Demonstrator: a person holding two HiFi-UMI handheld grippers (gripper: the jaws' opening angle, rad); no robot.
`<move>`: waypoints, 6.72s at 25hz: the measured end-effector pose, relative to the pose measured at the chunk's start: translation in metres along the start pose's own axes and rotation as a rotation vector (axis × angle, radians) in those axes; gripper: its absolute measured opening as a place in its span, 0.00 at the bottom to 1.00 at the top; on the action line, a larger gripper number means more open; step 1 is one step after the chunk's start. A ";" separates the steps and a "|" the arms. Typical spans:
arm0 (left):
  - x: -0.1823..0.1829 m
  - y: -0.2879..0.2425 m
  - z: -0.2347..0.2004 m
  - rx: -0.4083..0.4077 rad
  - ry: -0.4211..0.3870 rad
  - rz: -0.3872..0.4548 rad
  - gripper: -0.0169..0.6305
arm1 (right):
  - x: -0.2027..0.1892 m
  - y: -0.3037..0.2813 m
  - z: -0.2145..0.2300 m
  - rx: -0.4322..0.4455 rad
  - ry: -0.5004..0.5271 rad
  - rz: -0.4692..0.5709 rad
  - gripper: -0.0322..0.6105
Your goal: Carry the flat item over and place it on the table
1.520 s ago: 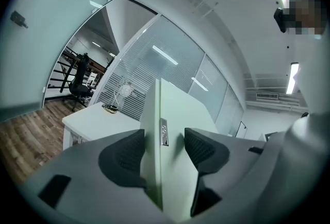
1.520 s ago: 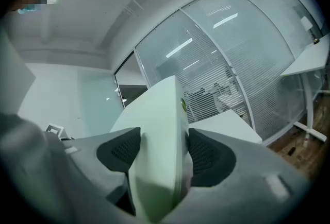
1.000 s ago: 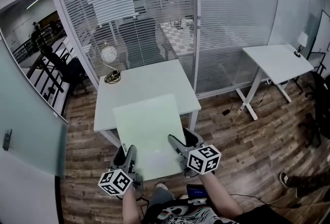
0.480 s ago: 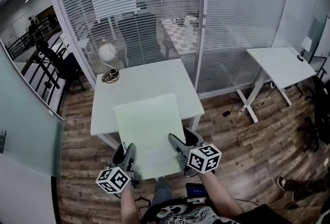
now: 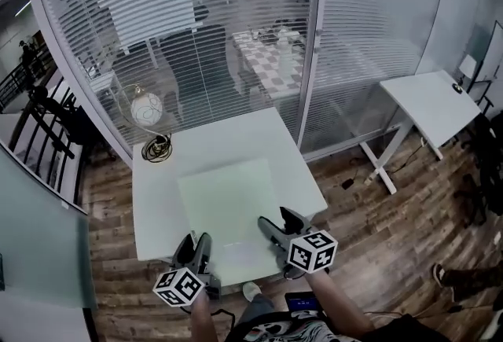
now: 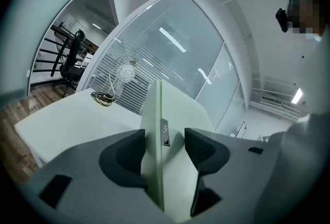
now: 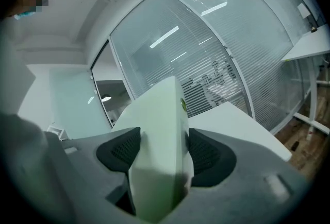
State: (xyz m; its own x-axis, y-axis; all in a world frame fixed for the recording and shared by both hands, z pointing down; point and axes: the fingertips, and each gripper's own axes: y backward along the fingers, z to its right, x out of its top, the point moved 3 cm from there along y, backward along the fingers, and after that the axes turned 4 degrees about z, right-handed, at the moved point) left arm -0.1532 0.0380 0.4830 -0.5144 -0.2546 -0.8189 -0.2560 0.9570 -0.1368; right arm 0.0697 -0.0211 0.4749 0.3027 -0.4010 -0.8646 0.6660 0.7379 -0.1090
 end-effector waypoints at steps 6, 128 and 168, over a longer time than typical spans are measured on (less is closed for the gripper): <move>0.023 -0.070 -0.033 -0.032 0.019 -0.044 0.38 | 0.014 -0.063 0.028 -0.058 -0.004 -0.008 0.48; -0.034 -0.232 -0.193 0.223 0.201 -0.271 0.33 | -0.070 -0.258 0.180 -0.165 -0.200 -0.386 0.48; 0.060 -0.182 -0.110 0.166 -0.224 -0.065 0.05 | 0.014 -0.193 0.089 -0.213 0.356 -0.076 0.06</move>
State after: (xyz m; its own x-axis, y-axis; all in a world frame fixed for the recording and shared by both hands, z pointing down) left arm -0.2271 -0.1668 0.5197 -0.3028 -0.2965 -0.9058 -0.1353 0.9541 -0.2670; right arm 0.0068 -0.2175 0.5274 -0.0209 -0.2734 -0.9617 0.5100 0.8244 -0.2455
